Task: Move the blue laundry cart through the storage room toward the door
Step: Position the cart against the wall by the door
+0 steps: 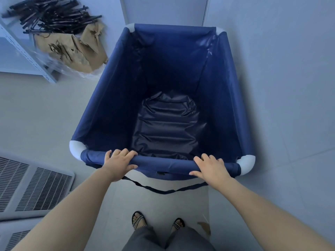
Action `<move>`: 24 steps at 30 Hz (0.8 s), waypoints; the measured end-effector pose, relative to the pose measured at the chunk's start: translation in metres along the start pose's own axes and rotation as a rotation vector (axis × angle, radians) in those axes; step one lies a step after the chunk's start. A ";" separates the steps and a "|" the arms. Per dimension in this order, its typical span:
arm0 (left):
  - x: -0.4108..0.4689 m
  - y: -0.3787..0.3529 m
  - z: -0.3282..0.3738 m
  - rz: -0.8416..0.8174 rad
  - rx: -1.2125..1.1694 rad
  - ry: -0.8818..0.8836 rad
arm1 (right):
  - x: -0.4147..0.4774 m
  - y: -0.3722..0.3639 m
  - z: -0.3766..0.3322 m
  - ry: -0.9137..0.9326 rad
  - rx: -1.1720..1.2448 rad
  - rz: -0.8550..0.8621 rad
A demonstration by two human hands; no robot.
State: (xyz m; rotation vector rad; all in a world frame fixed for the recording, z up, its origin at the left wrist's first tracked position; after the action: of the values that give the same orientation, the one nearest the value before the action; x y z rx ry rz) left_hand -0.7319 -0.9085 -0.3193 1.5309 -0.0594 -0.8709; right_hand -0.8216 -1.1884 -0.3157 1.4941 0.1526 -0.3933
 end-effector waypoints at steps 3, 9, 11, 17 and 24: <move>0.007 0.008 -0.002 0.020 0.072 -0.005 | 0.002 0.002 -0.003 -0.006 0.037 0.002; 0.017 0.014 -0.006 0.028 0.109 -0.023 | 0.009 0.004 -0.002 -0.024 0.046 0.020; 0.019 0.014 -0.006 0.036 0.110 -0.025 | 0.012 0.005 0.000 -0.020 0.037 0.023; 0.026 0.016 -0.008 0.047 0.074 -0.017 | 0.023 0.007 0.005 -0.004 0.027 0.011; 0.035 0.021 -0.009 0.041 0.023 -0.034 | 0.034 0.012 0.010 0.014 0.117 -0.047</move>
State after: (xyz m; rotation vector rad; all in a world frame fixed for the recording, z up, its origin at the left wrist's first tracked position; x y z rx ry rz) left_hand -0.6931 -0.9232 -0.3186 1.5312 -0.1258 -0.8663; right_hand -0.7871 -1.2037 -0.3149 1.6111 0.1786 -0.4357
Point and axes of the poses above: each hand's wrist, its own x-axis towards the middle knuckle, its own y-axis out of the back of the hand, z = x × y, the point moved 9 cm from there along x, towards the middle knuckle, and after that the axes turned 10 degrees about -y, right-handed, at the moved point
